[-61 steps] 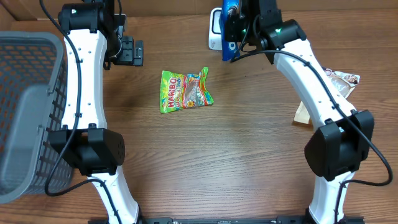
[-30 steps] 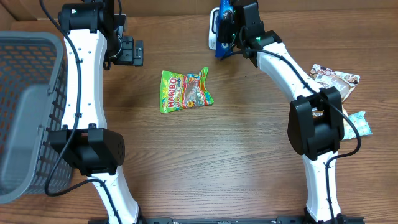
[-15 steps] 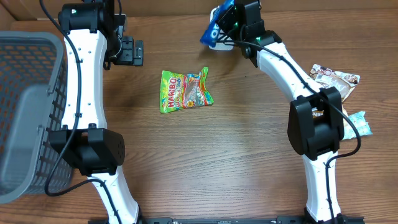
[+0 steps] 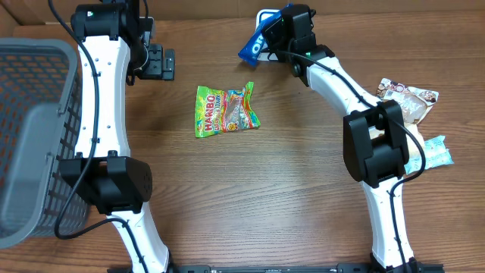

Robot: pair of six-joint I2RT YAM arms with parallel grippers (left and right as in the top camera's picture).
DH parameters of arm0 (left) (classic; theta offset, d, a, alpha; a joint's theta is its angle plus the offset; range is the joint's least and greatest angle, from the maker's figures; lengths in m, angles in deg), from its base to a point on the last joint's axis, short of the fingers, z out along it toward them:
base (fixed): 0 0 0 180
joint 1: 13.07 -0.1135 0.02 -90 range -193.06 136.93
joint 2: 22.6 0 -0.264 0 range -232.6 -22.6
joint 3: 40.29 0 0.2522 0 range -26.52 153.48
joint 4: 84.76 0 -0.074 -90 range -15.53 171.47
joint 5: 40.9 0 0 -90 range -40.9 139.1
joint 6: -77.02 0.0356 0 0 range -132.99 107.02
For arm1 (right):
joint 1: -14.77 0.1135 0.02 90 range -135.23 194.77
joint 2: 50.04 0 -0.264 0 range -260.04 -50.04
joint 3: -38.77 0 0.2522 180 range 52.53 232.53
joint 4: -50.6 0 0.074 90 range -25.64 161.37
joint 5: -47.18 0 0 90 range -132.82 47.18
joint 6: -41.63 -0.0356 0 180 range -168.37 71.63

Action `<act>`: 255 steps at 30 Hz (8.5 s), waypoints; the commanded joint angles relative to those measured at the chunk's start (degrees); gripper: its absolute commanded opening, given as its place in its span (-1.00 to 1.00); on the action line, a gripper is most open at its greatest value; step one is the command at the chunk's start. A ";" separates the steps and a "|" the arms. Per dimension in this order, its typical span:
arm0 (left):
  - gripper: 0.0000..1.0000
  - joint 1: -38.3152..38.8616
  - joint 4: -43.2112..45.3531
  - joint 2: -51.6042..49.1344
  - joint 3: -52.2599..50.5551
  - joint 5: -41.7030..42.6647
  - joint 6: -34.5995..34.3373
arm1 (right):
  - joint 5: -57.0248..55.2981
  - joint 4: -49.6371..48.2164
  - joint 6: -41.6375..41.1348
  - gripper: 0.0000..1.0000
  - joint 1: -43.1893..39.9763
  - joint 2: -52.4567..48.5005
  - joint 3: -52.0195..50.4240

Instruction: Scan the item barcode

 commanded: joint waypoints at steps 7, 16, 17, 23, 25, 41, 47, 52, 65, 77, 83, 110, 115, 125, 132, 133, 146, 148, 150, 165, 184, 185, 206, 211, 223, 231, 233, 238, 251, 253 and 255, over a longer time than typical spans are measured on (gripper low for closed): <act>0.99 0.48 0.09 -0.44 0.37 0.26 1.09 | 2.82 -1.01 -0.96 -0.93 0.50 0.79 1.53; 1.00 0.48 0.09 -0.44 0.37 0.26 1.09 | 4.74 -1.05 -0.96 -0.93 0.48 0.79 1.53; 0.99 0.48 0.09 -0.44 0.37 0.26 1.09 | 4.76 -1.03 -0.96 -0.93 0.48 0.79 1.53; 0.99 0.48 0.09 -0.44 0.37 0.26 1.09 | 6.45 -1.14 0.37 -0.93 0.48 0.79 1.53; 1.00 0.48 0.09 -0.44 0.37 0.26 1.09 | 7.34 -1.29 1.11 -0.93 0.48 0.81 1.53; 0.99 0.48 0.11 -0.44 0.37 0.26 1.09 | 22.56 18.40 35.89 -0.93 -0.46 11.52 1.64; 1.00 0.48 0.09 -0.44 0.37 0.26 1.09 | 2.99 46.14 48.61 -0.93 -1.44 27.45 1.64; 1.00 0.48 0.09 -0.44 0.37 0.26 1.09 | -7.21 59.71 48.59 -0.93 -3.87 35.15 1.64; 0.99 0.48 0.09 -0.44 0.37 0.26 1.09 | -11.26 64.24 48.22 -0.93 -20.44 32.15 -19.15; 0.99 0.48 0.09 -0.44 0.37 0.26 1.09 | 13.73 52.92 55.69 0.53 -32.41 32.11 -21.70; 0.99 0.48 0.09 -0.44 0.37 0.26 1.09 | 30.40 50.69 58.71 0.55 -30.47 32.11 -14.73; 0.99 0.48 0.09 -0.44 0.37 0.26 1.09 | 13.64 30.23 62.12 0.68 5.70 11.50 -15.45; 0.99 0.48 0.09 -0.44 0.37 0.26 1.09 | 15.67 31.93 61.09 0.61 5.70 10.23 -15.45; 0.99 0.48 0.09 -0.44 0.37 0.26 1.09 | 8.96 51.47 46.45 0.36 5.68 10.23 -15.41; 1.00 0.48 0.09 -0.44 0.37 0.26 1.09 | 8.92 57.18 58.60 0.57 5.64 11.19 -7.13; 1.00 0.48 0.09 -0.44 0.37 0.26 1.09 | 8.87 57.40 60.28 0.63 5.51 11.21 -5.09; 0.99 0.48 0.09 -0.44 0.37 0.26 1.09 | 9.86 39.85 72.41 0.89 5.60 7.08 -2.91; 0.99 0.48 0.09 -0.44 0.37 0.26 1.09 | 12.17 39.89 72.41 0.81 5.60 6.40 -2.97; 1.00 0.48 0.09 -0.44 0.37 0.26 1.09 | 14.51 40.06 72.37 0.67 5.60 5.95 -3.02; 0.99 0.48 0.09 -0.44 0.37 0.26 1.09 | 18.60 45.90 68.46 -0.12 6.38 2.16 -2.99; 1.00 0.48 0.09 -0.44 0.37 0.26 1.09 | 18.62 55.28 56.30 0.59 5.29 2.21 -0.13; 1.00 0.48 0.09 -0.44 0.37 0.26 1.09 | 18.64 54.16 54.93 0.58 5.31 2.21 -0.52; 0.99 0.48 0.09 -0.44 0.37 0.26 1.09 | 19.10 54.60 49.31 -0.92 5.79 6.05 1.18; 1.00 0.48 0.09 -0.44 0.37 0.26 1.09 | -0.48 63.12 48.94 -0.92 4.72 15.58 4.31; 0.99 0.48 0.09 -0.44 0.37 0.26 1.07 | -35.21 78.44 37.55 -0.93 11.13 20.26 3.15; 0.99 0.48 0.09 -0.44 0.37 0.26 1.09 | -27.85 73.18 38.05 -0.92 18.25 9.14 1.38; 0.99 0.48 0.09 -0.44 0.37 0.26 1.07 | -17.00 67.93 42.95 -0.86 21.99 6.40 1.38; 0.99 0.48 0.09 -0.44 0.37 0.26 1.09 | -12.41 64.39 46.49 0.29 27.28 6.29 3.85; 0.99 0.48 0.09 -0.44 0.37 0.26 1.09 | -5.31 82.47 47.17 0.39 14.45 6.29 23.71; 1.00 0.48 0.09 -0.44 0.37 0.26 1.09 | -2.78 85.44 47.56 0.40 10.93 6.29 23.85; 0.99 0.48 0.09 -0.44 0.37 0.26 1.09 | -0.26 87.43 47.76 0.38 7.78 6.29 23.15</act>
